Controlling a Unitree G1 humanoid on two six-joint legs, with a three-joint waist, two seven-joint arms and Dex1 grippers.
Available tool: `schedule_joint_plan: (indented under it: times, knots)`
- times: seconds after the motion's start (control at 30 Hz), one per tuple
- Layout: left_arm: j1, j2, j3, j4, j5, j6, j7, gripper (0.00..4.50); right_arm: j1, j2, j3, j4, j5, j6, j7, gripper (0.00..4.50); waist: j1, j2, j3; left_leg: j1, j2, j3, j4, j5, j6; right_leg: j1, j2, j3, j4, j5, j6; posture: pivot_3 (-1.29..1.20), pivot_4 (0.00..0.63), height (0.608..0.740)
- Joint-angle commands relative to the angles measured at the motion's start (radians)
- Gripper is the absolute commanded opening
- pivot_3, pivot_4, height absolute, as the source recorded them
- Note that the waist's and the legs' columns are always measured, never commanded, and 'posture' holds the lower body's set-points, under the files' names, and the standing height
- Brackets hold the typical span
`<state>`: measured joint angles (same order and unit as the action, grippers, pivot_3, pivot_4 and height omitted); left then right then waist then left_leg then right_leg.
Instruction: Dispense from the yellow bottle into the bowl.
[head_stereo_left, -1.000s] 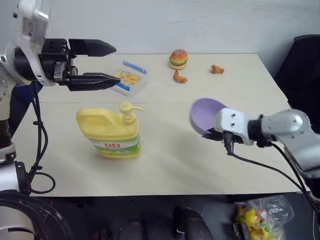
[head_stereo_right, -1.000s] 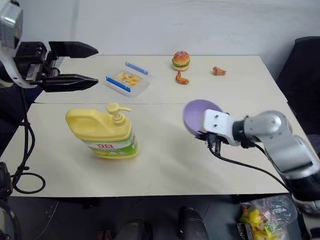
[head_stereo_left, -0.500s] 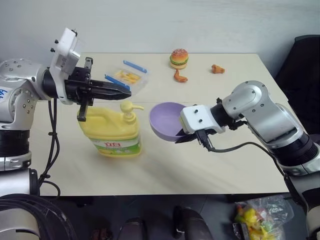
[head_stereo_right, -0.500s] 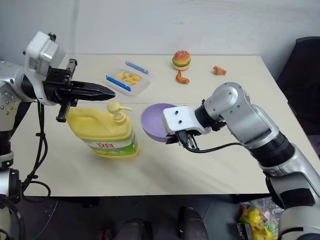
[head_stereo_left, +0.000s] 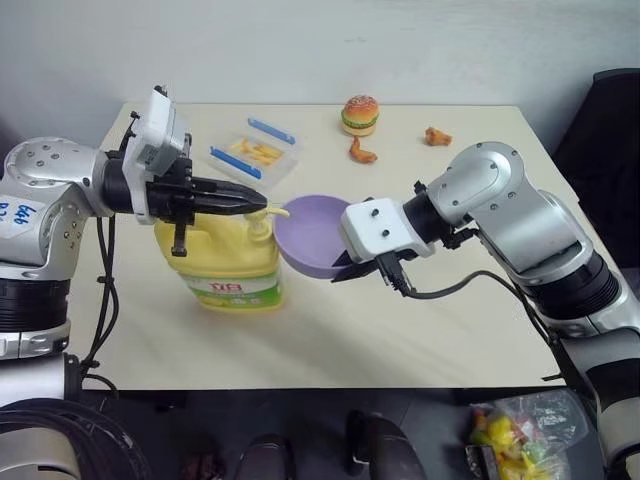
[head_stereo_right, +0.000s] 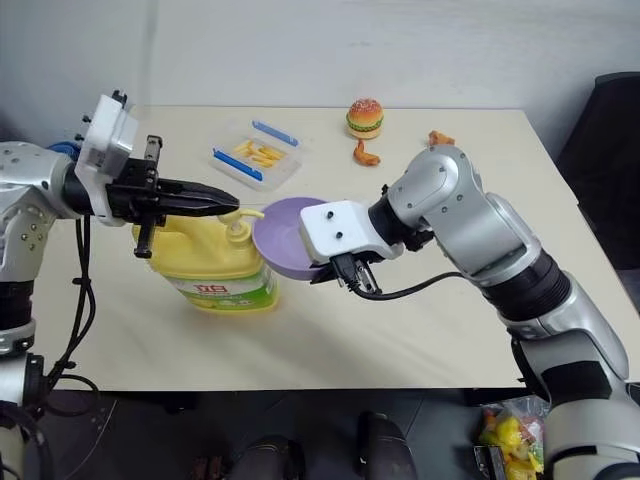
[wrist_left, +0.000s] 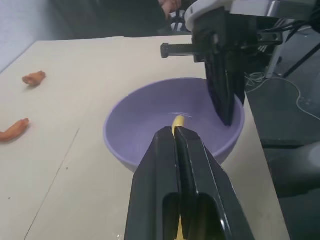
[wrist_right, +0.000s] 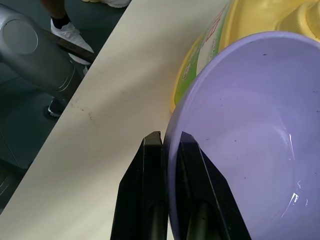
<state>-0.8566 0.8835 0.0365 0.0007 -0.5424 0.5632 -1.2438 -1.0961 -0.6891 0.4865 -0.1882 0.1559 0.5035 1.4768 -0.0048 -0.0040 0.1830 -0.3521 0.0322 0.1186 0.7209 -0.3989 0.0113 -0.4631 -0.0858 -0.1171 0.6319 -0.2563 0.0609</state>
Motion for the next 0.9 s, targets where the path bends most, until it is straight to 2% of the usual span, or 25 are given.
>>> schedule_joint_plan:
  times: [0.03, 0.27, 0.5, 0.9]
  knots:
    - [0.006, 0.012, 0.05, -0.075, -0.021, 0.036, 0.049, 0.08, -0.039, 0.011, -0.018, -0.024, 0.001, -0.006, 0.009, 0.0, 0.0, 0.0, 0.0, 0.0, 0.0, 0.0, 0.0, 0.0, 0.0, 0.0, 0.0, 0.0, 0.0, 0.0, 0.0, 0.0, 0.15, 0.74]
    - [0.103, 0.02, 0.143, -0.289, -0.108, 0.25, 0.238, 0.08, -0.05, 0.02, -0.014, -0.009, -0.007, -0.021, 0.012, 0.0, -0.012, 0.0, 0.0, 0.0, 0.001, -0.003, -0.001, 0.0, 0.0, -0.001, -0.001, 0.002, 0.0, 0.0, 0.0, 0.0, 0.15, 0.74]
    - [0.144, 0.025, 0.201, -0.415, -0.153, 0.417, 0.415, 0.08, -0.051, 0.031, -0.013, -0.004, -0.012, -0.047, 0.018, 0.0, -0.021, 0.0, 0.0, -0.001, 0.001, -0.005, -0.001, 0.0, 0.0, 0.0, -0.004, 0.006, 0.001, 0.0, 0.0, 0.0, 0.15, 0.74]
    - [0.168, 0.0, 0.185, -0.468, -0.187, 0.465, 0.513, 0.08, -0.076, 0.064, -0.018, 0.006, -0.01, -0.059, 0.025, 0.0, -0.026, 0.0, 0.0, 0.0, 0.0, -0.004, -0.002, 0.0, 0.0, -0.001, -0.004, 0.006, 0.001, 0.0, -0.001, 0.0, 0.15, 0.74]
